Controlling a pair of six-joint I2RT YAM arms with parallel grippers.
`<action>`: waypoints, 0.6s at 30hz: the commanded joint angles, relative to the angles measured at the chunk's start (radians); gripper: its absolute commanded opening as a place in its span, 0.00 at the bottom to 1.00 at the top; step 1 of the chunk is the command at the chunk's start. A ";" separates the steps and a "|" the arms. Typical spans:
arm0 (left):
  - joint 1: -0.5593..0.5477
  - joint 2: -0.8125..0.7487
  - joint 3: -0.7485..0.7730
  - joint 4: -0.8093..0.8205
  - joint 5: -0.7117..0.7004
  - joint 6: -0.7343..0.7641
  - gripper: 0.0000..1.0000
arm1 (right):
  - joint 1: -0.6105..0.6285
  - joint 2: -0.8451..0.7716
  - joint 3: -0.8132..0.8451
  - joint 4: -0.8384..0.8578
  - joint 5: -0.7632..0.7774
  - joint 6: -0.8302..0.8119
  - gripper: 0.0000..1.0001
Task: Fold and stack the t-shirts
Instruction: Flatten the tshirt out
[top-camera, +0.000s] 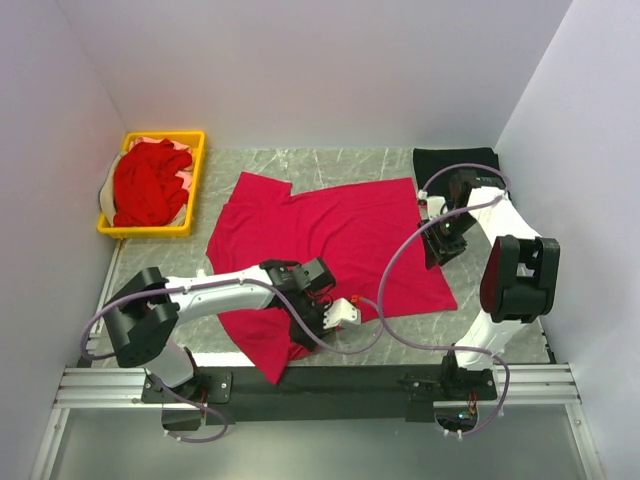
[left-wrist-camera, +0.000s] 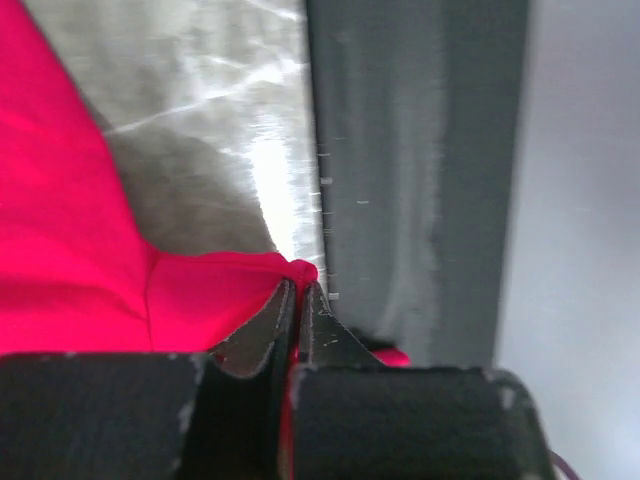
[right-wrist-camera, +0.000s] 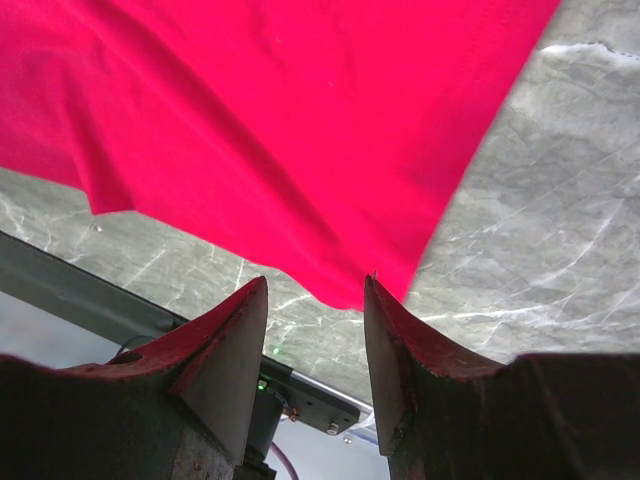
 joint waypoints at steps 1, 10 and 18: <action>0.049 0.025 0.034 -0.100 0.224 0.024 0.01 | -0.009 0.012 0.041 -0.026 -0.013 -0.021 0.50; 0.141 0.043 0.115 -0.263 0.506 0.191 0.19 | 0.002 0.052 0.063 -0.032 -0.051 -0.025 0.49; 0.409 -0.131 0.104 -0.174 0.418 0.093 0.44 | 0.042 0.084 0.087 0.008 -0.039 0.003 0.49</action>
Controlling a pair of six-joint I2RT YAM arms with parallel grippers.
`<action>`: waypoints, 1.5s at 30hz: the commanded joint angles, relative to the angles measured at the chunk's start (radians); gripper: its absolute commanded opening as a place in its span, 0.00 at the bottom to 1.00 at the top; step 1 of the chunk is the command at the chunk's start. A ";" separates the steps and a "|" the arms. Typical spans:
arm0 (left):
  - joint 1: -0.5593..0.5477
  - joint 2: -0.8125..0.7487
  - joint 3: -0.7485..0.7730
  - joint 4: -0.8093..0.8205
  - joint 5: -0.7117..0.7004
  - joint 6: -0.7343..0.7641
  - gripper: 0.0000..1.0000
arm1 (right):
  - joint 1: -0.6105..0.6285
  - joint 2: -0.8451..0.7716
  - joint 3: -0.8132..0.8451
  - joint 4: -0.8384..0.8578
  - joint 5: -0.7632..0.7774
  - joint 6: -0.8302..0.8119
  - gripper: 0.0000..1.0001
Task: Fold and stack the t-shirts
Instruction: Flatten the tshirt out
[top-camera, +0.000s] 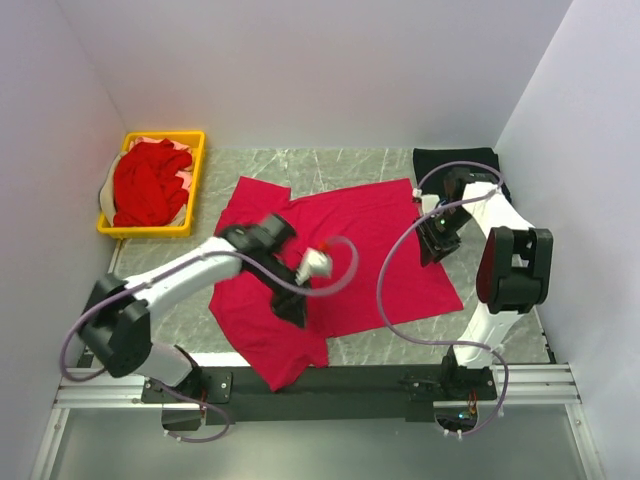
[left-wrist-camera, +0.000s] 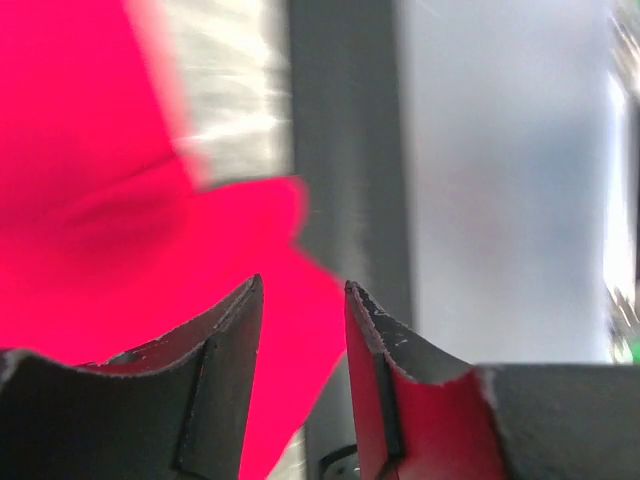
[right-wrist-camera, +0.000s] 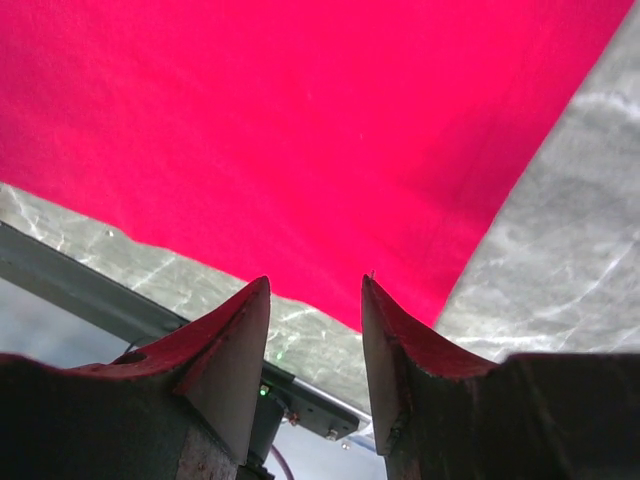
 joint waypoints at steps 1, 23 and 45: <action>0.180 -0.061 0.019 0.013 -0.055 -0.011 0.44 | 0.041 0.016 0.039 0.037 -0.001 0.020 0.48; 0.708 0.463 0.178 0.306 -0.728 -0.150 0.38 | 0.245 0.188 0.001 0.215 0.168 0.146 0.39; 0.720 0.066 -0.007 0.125 -0.547 0.177 0.45 | 0.264 -0.093 -0.139 0.126 0.147 0.062 0.32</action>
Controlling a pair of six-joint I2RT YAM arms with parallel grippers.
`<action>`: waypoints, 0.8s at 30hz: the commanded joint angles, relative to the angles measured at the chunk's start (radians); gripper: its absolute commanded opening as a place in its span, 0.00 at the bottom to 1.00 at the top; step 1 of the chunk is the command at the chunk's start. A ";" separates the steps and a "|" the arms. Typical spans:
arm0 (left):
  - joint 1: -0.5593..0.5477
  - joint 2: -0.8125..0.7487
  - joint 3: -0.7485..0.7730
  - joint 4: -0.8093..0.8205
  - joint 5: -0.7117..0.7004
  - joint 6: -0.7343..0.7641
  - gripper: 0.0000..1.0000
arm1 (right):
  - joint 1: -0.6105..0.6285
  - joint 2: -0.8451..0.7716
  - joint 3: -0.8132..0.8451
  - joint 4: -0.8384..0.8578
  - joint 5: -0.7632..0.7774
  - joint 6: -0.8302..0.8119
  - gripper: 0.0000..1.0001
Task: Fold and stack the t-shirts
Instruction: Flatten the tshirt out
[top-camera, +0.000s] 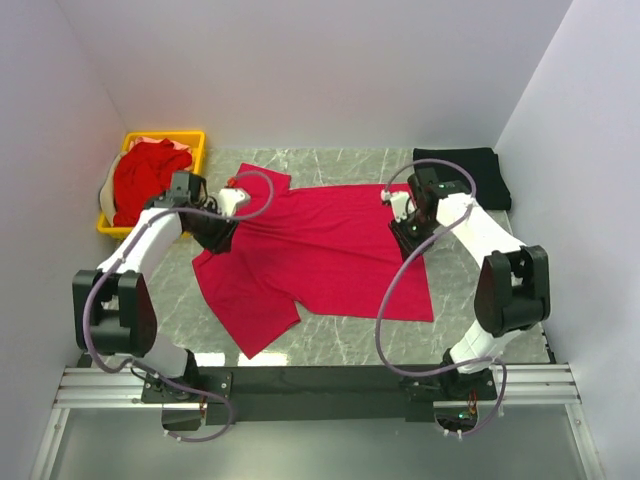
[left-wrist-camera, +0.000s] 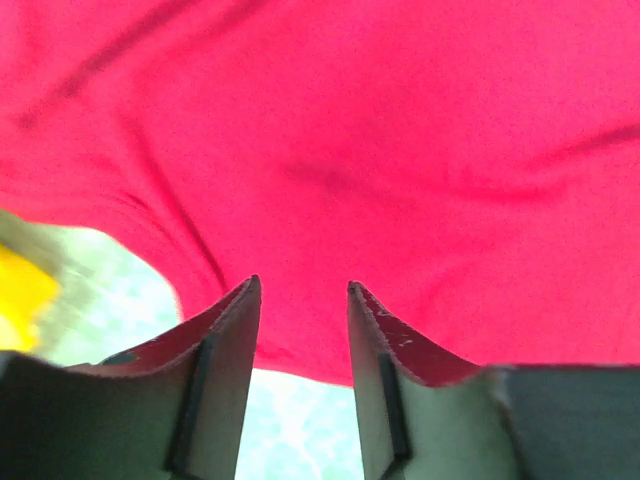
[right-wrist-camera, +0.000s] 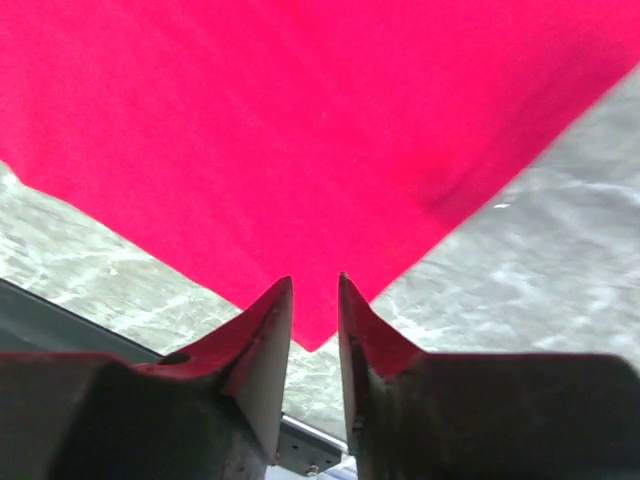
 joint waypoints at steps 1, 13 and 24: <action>-0.005 0.011 -0.108 0.008 -0.030 0.060 0.43 | 0.012 0.060 -0.081 -0.017 0.030 -0.036 0.31; -0.057 0.010 -0.343 0.078 -0.130 0.103 0.36 | 0.040 0.165 -0.230 0.064 0.132 -0.062 0.26; -0.099 -0.150 -0.415 -0.189 -0.047 0.218 0.33 | 0.048 0.062 -0.298 -0.059 0.097 -0.140 0.27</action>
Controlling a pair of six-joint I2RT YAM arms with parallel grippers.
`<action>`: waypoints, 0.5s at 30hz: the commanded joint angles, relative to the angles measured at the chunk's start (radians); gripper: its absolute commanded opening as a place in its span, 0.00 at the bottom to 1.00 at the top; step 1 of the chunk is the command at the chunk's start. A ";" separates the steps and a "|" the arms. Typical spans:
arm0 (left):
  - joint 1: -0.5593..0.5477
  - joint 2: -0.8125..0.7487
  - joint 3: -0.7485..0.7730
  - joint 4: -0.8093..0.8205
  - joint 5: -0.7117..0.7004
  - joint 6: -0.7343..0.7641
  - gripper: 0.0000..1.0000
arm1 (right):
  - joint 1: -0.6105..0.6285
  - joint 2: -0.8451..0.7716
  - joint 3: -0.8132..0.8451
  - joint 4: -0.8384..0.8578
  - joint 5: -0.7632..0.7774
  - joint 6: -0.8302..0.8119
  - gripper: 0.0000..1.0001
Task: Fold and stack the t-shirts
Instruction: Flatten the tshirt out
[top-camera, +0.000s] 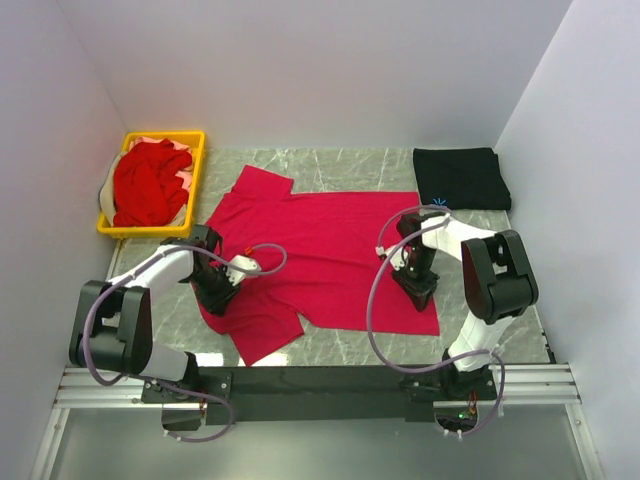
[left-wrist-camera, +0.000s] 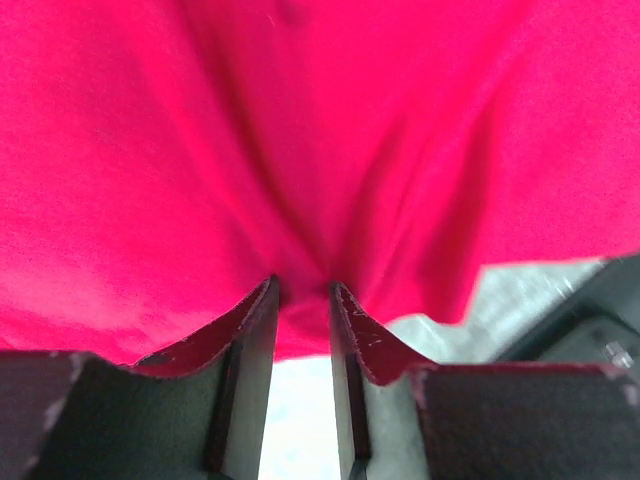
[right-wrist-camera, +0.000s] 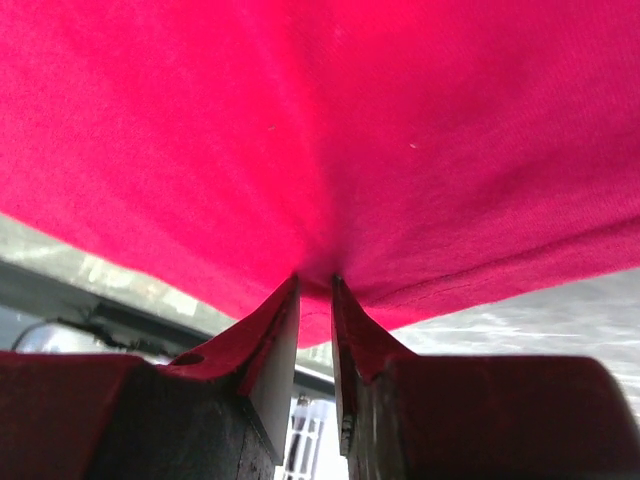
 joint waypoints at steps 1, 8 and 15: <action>-0.001 -0.036 0.005 -0.147 0.048 0.060 0.33 | 0.005 -0.051 -0.010 -0.070 -0.025 -0.053 0.27; 0.080 0.021 0.334 -0.217 0.209 0.028 0.50 | -0.049 -0.111 0.236 -0.088 -0.071 -0.051 0.48; 0.119 0.212 0.646 0.126 0.192 -0.291 0.57 | -0.151 0.069 0.617 0.085 -0.024 0.081 0.48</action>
